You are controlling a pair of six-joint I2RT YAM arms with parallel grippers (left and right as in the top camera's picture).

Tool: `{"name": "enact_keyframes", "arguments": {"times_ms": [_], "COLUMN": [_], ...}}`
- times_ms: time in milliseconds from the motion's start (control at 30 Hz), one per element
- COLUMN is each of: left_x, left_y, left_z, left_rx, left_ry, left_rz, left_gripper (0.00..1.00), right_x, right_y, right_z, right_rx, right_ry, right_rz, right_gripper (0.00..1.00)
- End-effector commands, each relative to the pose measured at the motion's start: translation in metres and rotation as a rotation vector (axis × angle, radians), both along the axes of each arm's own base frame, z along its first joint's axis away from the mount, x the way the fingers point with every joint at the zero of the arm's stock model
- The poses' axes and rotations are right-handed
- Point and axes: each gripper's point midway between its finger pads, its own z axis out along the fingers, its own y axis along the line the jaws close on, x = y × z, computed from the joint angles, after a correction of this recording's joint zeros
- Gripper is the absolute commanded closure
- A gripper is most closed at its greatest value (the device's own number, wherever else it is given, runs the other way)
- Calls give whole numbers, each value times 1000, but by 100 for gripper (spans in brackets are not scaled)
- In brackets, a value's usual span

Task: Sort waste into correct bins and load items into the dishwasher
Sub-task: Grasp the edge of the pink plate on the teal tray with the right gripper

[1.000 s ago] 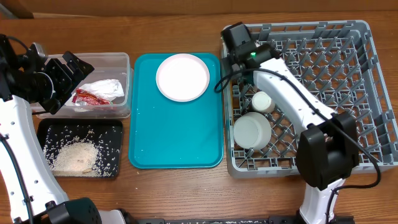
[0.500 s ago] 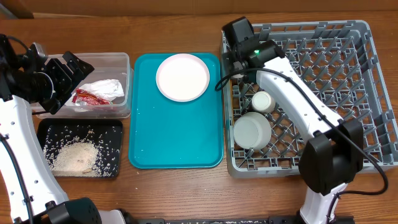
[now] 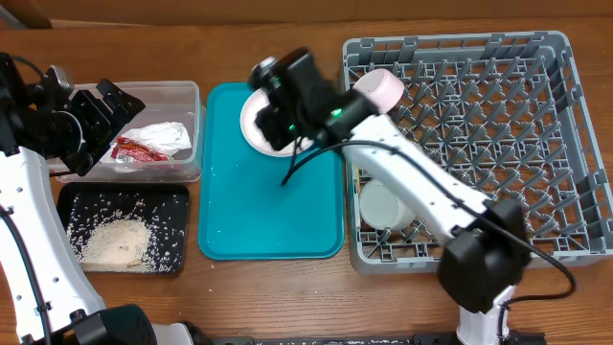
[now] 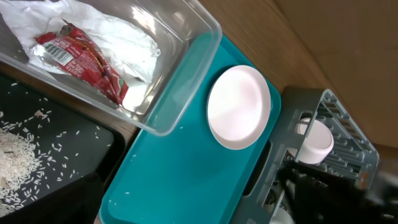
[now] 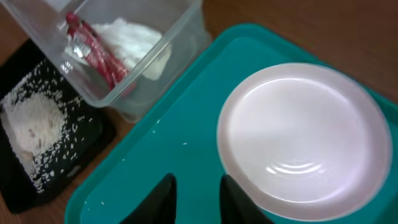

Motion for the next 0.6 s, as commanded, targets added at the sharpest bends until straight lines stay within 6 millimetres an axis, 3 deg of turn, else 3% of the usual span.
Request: {"name": "enact_keyframes", "arguments": {"times_ms": [0, 200, 333, 433, 567], "left_x": [-1, -1, -1, -1, -1], "left_y": [-1, -1, -1, -1, -1], "left_z": [11, 11, 11, 11, 11], "left_rx": [22, 22, 22, 22, 22], "left_ry": [-35, -35, -35, -36, -35], "left_rz": [-11, -11, -11, -11, -11], "left_gripper": [0, 0, 0, 0, 0], "right_x": [-4, 1, 7, 13, 13], "right_y": [22, 31, 29, 27, 28], "right_z": [-38, -97, -122, -138, -143], "right_rx": [-106, -247, -283, -307, -307], "right_ry": [-68, -127, -125, -131, -130], "right_rz": [129, 199, 188, 172, 173], "right_gripper": [69, 67, 64, 64, 64]}}
